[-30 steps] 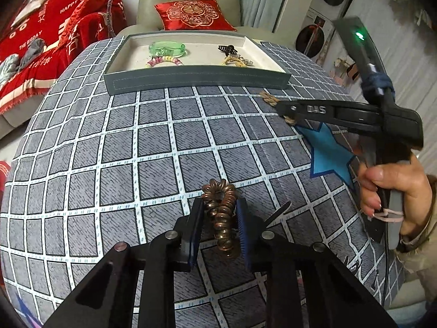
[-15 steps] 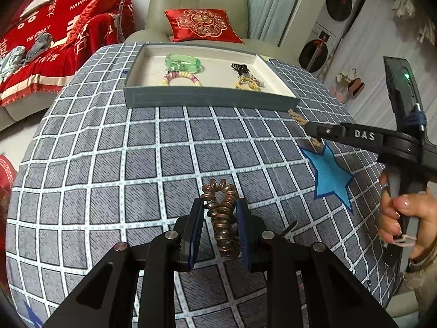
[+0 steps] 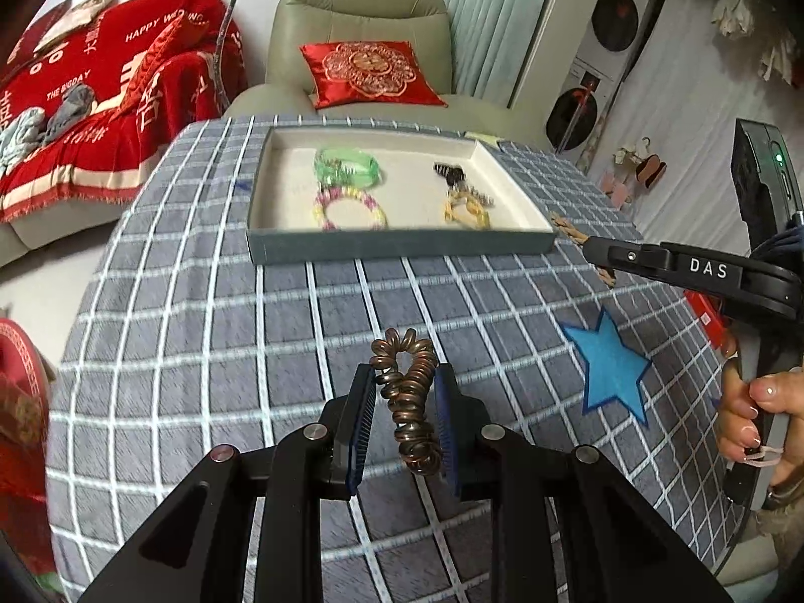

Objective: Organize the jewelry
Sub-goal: 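Carry the brown bead bracelet and braided bracelet into the tray with both tools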

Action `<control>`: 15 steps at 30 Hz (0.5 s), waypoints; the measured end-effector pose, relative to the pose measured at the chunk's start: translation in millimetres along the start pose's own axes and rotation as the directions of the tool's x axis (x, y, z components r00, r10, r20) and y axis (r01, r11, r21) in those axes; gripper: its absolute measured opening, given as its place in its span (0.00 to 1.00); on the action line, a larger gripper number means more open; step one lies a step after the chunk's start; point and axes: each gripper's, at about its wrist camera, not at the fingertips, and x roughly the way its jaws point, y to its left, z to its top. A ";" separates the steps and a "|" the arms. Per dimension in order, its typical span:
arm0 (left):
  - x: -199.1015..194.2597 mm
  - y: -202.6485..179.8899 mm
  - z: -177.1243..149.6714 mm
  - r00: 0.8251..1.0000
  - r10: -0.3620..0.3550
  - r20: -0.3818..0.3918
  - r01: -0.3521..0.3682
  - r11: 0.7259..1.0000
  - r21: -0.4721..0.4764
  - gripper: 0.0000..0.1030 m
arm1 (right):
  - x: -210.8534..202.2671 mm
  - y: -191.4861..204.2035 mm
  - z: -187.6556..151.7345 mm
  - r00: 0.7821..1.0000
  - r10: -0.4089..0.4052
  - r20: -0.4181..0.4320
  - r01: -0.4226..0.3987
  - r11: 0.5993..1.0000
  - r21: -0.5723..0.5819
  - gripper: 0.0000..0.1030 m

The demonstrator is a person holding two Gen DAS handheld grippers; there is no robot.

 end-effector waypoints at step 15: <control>16.3 11.0 68.1 0.997 0.023 0.068 -0.026 0.999 0.039 0.39 | 20.9 13.9 40.0 1.000 0.007 0.006 -0.007 1.000 -0.023 0.11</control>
